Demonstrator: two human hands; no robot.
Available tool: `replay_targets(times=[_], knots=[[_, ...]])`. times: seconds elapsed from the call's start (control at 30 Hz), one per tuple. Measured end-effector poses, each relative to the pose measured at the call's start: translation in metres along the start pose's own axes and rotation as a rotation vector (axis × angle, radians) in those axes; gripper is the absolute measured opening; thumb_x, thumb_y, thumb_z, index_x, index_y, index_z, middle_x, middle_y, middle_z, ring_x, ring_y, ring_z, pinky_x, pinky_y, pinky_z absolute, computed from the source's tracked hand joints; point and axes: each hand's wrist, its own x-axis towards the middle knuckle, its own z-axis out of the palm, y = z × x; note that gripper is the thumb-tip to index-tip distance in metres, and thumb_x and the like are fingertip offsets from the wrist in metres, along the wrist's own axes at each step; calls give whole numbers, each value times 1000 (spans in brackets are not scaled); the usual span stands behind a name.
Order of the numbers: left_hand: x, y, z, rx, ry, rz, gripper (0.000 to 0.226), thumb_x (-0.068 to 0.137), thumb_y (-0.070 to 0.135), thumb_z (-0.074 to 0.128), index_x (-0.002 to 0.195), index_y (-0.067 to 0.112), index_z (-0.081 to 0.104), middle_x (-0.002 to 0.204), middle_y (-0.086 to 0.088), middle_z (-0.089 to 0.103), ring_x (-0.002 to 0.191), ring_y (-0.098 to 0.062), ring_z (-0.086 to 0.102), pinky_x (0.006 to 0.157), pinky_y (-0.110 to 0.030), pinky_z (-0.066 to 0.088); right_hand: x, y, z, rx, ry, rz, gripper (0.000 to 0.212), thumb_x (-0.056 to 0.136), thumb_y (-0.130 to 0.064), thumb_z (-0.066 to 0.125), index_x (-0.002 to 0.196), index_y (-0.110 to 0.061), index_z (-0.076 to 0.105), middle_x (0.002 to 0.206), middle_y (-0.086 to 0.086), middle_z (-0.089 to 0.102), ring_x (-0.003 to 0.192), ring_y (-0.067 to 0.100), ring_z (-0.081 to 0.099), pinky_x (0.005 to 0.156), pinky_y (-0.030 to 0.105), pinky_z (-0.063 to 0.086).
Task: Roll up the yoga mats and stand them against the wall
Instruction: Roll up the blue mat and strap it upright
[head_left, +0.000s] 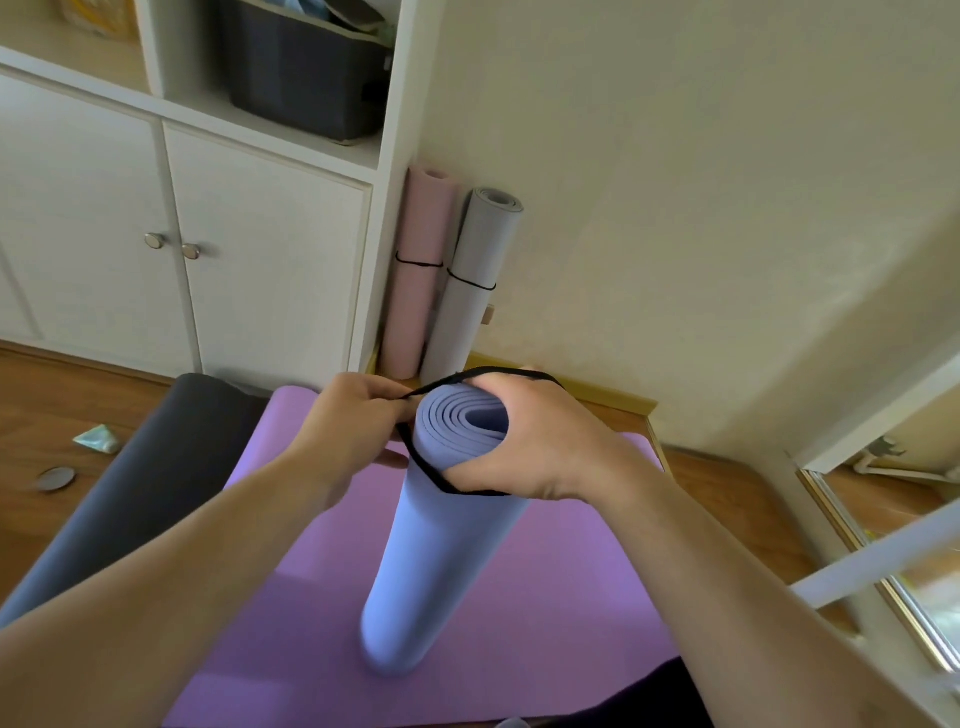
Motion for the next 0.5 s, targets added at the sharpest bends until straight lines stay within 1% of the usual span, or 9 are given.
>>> replay_targets(times=[0.07, 0.13, 0.2, 0.27, 0.3, 0.33, 0.4, 0.47, 0.5], knots=[[1, -1, 7, -30, 14, -47, 23, 96, 4, 67, 82, 12, 83, 88, -14, 79, 76, -26, 73, 81, -51, 65, 2, 1, -8, -6, -77, 27, 64, 57, -55, 90, 113, -43, 62, 109, -22, 68, 103, 1, 64, 80, 34, 62], [5, -3, 12, -52, 25, -106, 23, 96, 0, 64, 83, 9, 81, 87, -13, 79, 81, -33, 74, 82, -50, 64, 3, 3, -16, 32, -161, 34, 67, 58, -50, 94, 116, -44, 62, 114, -21, 68, 106, 4, 66, 86, 40, 63], [13, -4, 13, -94, 25, -175, 19, 93, -4, 63, 85, 2, 79, 87, -17, 78, 78, -31, 71, 76, -46, 65, 4, 7, -21, 64, -206, 15, 71, 59, -46, 96, 121, -46, 61, 119, -22, 68, 110, 4, 66, 91, 42, 62], [22, -8, 12, -140, -3, -264, 12, 91, -5, 64, 88, -4, 76, 87, -24, 75, 75, -27, 67, 64, -38, 64, 4, 14, -23, 96, -211, 14, 80, 60, -46, 97, 130, -50, 58, 125, -25, 66, 117, 2, 64, 95, 41, 60], [25, -11, 12, -153, -36, -304, 10, 90, -5, 65, 87, -4, 75, 85, -23, 72, 73, -25, 64, 58, -33, 61, 3, 16, -24, 128, -221, 25, 83, 60, -47, 98, 132, -52, 57, 127, -25, 66, 119, 2, 63, 97, 42, 60], [28, -15, 12, -162, -70, -330, 10, 90, -4, 65, 89, -4, 74, 84, -20, 70, 73, -24, 62, 58, -30, 57, 3, 20, -25, 160, -233, 38, 83, 61, -48, 98, 132, -53, 57, 127, -25, 67, 120, 3, 64, 98, 44, 60], [34, -21, 13, -191, -102, -352, 11, 92, -3, 65, 94, -4, 75, 86, -16, 71, 76, -24, 63, 64, -30, 55, 4, 25, -29, 268, -266, 58, 65, 73, -46, 95, 129, -51, 63, 125, -22, 71, 119, 6, 67, 103, 45, 58], [35, -24, 14, -213, -106, -354, 11, 93, -4, 64, 90, -2, 75, 84, -14, 71, 77, -23, 63, 67, -31, 55, 4, 27, -33, 477, -305, 120, 35, 93, -50, 77, 126, -40, 71, 123, -14, 76, 117, 11, 71, 104, 42, 54], [34, -25, 14, -211, -108, -344, 12, 94, -4, 64, 89, -3, 75, 84, -14, 70, 77, -23, 63, 66, -31, 55, 5, 28, -35, 594, -330, 177, 34, 100, -54, 65, 127, -35, 73, 124, -8, 77, 117, 15, 72, 101, 43, 54]])
